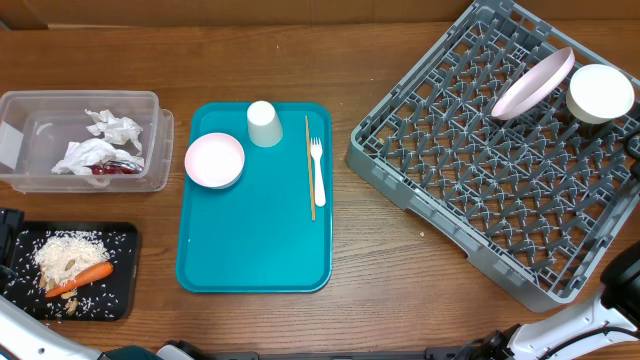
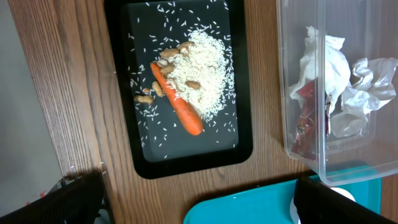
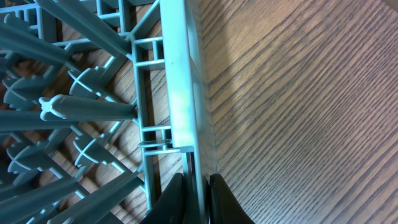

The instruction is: Sort waste into correct bins and load items into the dishwasher

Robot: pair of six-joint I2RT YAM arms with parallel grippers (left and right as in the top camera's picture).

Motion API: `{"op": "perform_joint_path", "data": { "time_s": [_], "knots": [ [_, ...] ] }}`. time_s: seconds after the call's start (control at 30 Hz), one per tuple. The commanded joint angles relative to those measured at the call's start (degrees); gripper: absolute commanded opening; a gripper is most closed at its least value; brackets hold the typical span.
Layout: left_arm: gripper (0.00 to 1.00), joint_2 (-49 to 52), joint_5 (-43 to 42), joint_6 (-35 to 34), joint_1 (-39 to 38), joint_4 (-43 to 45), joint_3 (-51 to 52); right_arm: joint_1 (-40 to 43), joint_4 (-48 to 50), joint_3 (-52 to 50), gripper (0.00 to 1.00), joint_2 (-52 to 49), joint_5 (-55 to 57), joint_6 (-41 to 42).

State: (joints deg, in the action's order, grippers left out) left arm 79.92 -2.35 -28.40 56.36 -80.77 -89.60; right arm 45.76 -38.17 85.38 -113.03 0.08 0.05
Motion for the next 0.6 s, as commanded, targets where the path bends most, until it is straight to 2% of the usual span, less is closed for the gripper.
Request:
{"op": "perform_joint_path", "data": {
  "time_s": [0.0, 0.13, 0.27, 0.57],
  "knots": [
    [1.0, -0.5, -0.2, -0.3, 0.2, 0.0, -0.1, 0.6, -1.3, 0.8, 0.04, 0.6, 0.2, 4.7],
    [1.0, -0.5, -0.2, -0.3, 0.2, 0.0, -0.1, 1.6, -3.1, 0.9, 0.04, 0.6, 0.3, 11.3],
    [1.0, -0.5, -0.2, -0.3, 0.2, 0.0, -0.1, 1.7, -5.2, 1.0, 0.04, 0.8, 0.3, 13.8],
    [1.0, -0.5, -0.2, -0.3, 0.2, 0.0, -0.1, 1.7, -11.1, 1.0, 0.04, 4.8, 4.4, 25.5]
  ]
}}
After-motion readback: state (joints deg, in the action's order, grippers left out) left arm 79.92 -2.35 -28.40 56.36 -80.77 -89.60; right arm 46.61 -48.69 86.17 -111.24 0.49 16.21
